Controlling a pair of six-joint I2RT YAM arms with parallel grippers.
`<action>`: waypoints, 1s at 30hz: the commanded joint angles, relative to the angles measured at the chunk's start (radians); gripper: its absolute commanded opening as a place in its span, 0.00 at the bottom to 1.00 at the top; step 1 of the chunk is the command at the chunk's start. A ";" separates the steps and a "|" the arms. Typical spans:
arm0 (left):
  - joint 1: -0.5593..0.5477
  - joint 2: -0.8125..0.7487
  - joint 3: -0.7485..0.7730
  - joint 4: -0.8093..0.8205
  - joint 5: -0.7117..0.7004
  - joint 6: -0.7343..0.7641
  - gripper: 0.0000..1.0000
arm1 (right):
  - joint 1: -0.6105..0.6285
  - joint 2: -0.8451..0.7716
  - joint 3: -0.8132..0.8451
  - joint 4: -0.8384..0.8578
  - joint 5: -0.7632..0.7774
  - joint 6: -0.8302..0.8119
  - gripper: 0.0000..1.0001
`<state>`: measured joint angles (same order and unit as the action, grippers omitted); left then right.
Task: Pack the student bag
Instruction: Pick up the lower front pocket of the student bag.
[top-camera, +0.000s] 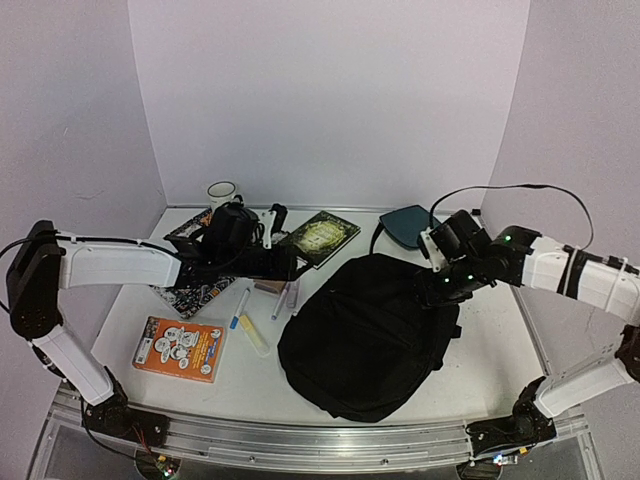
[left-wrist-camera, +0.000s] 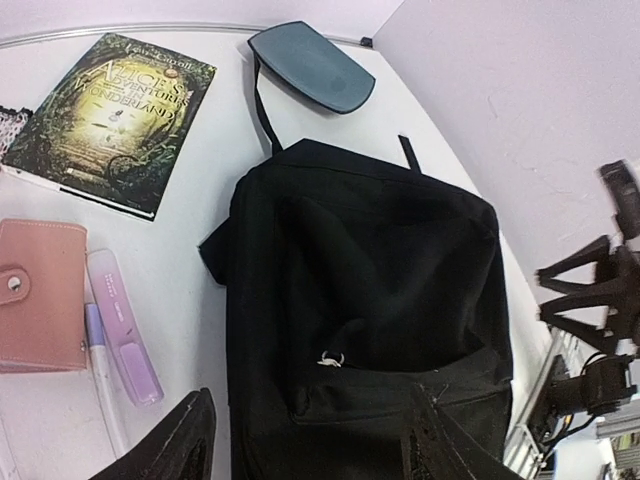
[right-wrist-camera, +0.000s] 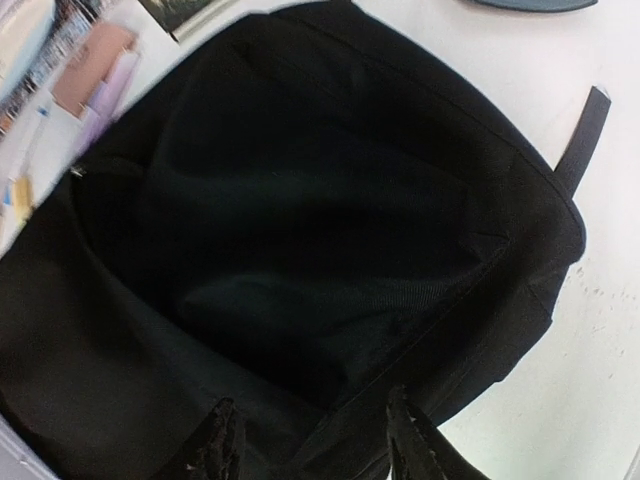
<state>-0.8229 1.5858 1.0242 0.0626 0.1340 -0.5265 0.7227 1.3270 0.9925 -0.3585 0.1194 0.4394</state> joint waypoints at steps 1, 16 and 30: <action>-0.021 -0.028 -0.040 -0.091 0.015 -0.058 0.65 | -0.001 0.096 0.073 -0.011 0.025 -0.089 0.52; -0.110 0.096 -0.059 -0.155 -0.015 -0.069 0.63 | 0.128 0.330 0.126 0.041 0.011 -0.127 0.74; -0.107 0.224 0.174 -0.181 -0.209 0.140 0.42 | 0.241 0.423 0.191 0.016 0.063 -0.067 0.85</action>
<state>-0.9328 1.8112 1.1219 -0.1242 0.0110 -0.4697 0.9521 1.7095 1.1404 -0.2883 0.1379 0.3351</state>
